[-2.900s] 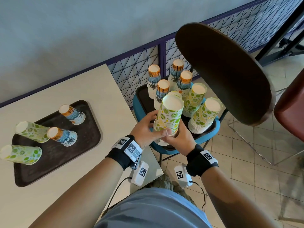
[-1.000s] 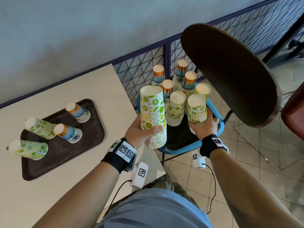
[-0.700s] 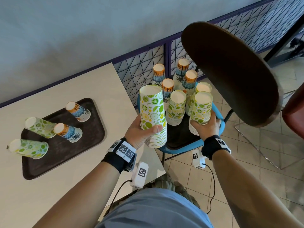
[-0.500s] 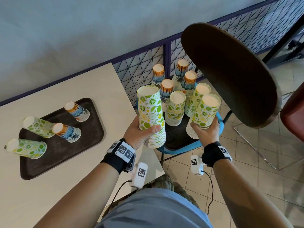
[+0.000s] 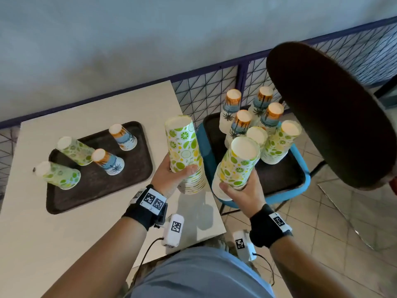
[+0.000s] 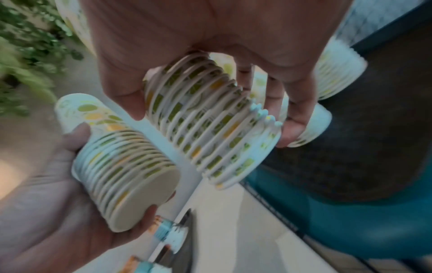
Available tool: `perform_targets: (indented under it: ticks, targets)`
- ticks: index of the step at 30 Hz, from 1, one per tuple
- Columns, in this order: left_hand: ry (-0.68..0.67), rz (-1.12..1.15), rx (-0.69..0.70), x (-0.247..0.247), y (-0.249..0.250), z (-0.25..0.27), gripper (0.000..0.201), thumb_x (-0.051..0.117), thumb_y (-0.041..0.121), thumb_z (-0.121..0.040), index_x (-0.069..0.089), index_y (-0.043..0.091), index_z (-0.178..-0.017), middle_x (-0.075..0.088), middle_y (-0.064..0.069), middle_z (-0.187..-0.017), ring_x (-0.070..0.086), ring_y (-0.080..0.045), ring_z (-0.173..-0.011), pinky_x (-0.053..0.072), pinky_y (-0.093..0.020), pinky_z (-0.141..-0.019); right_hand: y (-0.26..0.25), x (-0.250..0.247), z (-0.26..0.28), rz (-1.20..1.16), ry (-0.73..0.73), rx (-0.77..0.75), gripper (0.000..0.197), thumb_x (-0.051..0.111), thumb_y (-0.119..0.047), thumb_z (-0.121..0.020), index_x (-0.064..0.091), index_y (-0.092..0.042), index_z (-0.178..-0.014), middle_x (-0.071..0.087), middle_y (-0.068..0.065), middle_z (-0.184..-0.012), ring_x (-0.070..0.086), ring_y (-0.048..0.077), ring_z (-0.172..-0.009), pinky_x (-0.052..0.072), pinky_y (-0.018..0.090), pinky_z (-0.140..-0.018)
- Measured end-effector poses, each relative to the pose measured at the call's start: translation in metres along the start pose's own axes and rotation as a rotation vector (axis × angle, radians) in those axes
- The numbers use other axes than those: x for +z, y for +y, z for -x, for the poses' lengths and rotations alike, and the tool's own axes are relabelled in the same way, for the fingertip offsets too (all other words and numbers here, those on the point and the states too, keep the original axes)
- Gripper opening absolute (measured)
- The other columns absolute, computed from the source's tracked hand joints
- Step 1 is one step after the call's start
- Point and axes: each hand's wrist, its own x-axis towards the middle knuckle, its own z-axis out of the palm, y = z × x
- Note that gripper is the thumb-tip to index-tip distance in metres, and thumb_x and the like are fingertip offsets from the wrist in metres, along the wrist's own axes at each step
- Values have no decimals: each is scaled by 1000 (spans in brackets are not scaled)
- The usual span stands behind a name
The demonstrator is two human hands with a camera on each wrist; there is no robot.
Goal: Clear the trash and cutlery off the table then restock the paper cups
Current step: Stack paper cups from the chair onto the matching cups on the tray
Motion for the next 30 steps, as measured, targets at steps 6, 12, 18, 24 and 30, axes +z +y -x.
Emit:
perform_targets:
  ticks: [6, 12, 18, 24, 30]
  targets:
    - [212, 8, 18, -75, 0, 24, 99, 100, 62, -40, 65, 22, -123, 82, 5, -109, 77, -12, -101, 60, -27, -81, -64, 71, -29, -34, -168, -111, 81, 86, -64, -63, 50, -38, -131, 63, -2, -126, 60, 21, -121, 51, 52, -100]
    - [411, -3, 25, -159, 18, 58, 87, 98, 55, -51, 65, 31, -127, 79, 3, -121, 74, -20, -113, 58, -49, -99, -129, 155, -51, -74, -282, -198, 75, 87, -51, -64, 53, -31, -128, 64, -1, -124, 64, 14, -116, 54, 46, -99]
    - [601, -35, 110, -259, 45, 89, 75, 90, 43, -64, 64, 25, -132, 76, -3, -127, 72, -26, -118, 54, -63, -102, -187, 271, -67, -78, -381, -261, 81, 86, -66, -62, 48, -40, -128, 63, -6, -127, 61, 20, -121, 53, 51, -98]
    - [763, -44, 149, -346, 66, 95, 73, 91, 46, -63, 65, 23, -127, 77, -1, -124, 73, -23, -116, 57, -52, -101, -240, 375, -80, -62, -376, -289, 85, 84, -64, -59, 47, -34, -129, 64, -5, -124, 62, 19, -117, 54, 49, -96]
    - [876, -83, 133, -402, 61, 64, 53, 87, 21, -83, 58, 16, -128, 73, 10, -111, 73, 3, -91, 55, -21, -81, -261, 450, -97, 25, -339, -283, 84, 83, -56, -62, 46, -26, -131, 62, -6, -120, 58, 22, -117, 53, 48, -96]
